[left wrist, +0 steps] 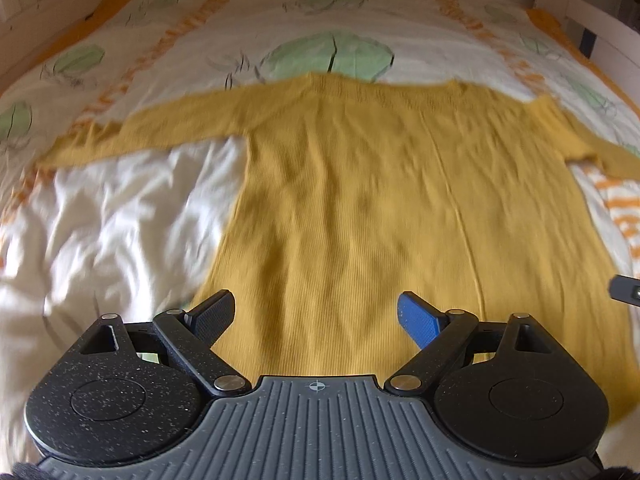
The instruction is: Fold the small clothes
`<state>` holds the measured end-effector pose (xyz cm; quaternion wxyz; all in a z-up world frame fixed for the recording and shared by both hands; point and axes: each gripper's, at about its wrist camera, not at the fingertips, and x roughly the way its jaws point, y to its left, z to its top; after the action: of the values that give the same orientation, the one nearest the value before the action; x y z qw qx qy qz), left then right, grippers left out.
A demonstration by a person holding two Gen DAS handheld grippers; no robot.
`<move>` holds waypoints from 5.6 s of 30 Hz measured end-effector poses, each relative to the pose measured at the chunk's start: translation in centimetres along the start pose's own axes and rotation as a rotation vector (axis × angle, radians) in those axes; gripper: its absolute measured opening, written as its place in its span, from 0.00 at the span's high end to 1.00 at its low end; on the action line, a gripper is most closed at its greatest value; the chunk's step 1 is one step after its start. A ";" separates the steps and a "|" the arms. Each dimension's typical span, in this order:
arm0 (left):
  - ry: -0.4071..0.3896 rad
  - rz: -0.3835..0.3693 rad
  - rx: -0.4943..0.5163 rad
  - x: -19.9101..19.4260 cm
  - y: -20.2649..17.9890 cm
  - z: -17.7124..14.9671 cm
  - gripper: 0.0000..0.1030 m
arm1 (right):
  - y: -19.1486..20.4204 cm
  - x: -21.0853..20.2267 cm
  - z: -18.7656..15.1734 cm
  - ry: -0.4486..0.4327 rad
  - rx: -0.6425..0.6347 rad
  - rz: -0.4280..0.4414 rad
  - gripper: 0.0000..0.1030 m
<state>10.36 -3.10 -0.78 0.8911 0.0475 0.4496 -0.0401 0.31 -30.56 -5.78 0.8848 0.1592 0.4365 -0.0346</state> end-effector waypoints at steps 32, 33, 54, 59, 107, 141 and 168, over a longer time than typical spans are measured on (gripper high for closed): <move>-0.183 -0.071 0.013 13.5 -6.2 6.4 0.09 | -28.5 6.7 19.7 -0.156 0.258 -0.230 0.00; -0.194 -0.072 0.013 13.6 -6.2 6.1 0.08 | -29.3 7.2 20.0 -0.154 0.274 -0.238 0.00; -0.214 -0.066 -0.003 14.4 -6.3 5.7 0.00 | -35.5 8.6 20.1 -0.103 0.375 -0.194 0.91; -0.214 -0.070 -0.006 14.5 -6.1 5.8 0.00 | -33.1 5.8 21.4 -0.163 0.343 -0.168 0.91; -0.150 -0.260 -0.097 11.3 8.7 10.5 0.25 | 10.5 11.7 12.9 -0.180 -0.251 0.313 0.37; -0.207 -0.195 -0.049 13.1 3.8 16.2 0.93 | 6.1 12.7 6.3 -0.159 -0.417 0.167 0.04; -0.093 -0.130 -0.059 17.6 6.1 12.4 0.19 | 6.4 13.0 6.1 -0.152 -0.426 0.158 0.00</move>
<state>31.36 0.96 -7.32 0.9076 -0.0102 0.4107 -0.0868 14.26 -25.36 -10.84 0.9288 -0.0006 0.3520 0.1158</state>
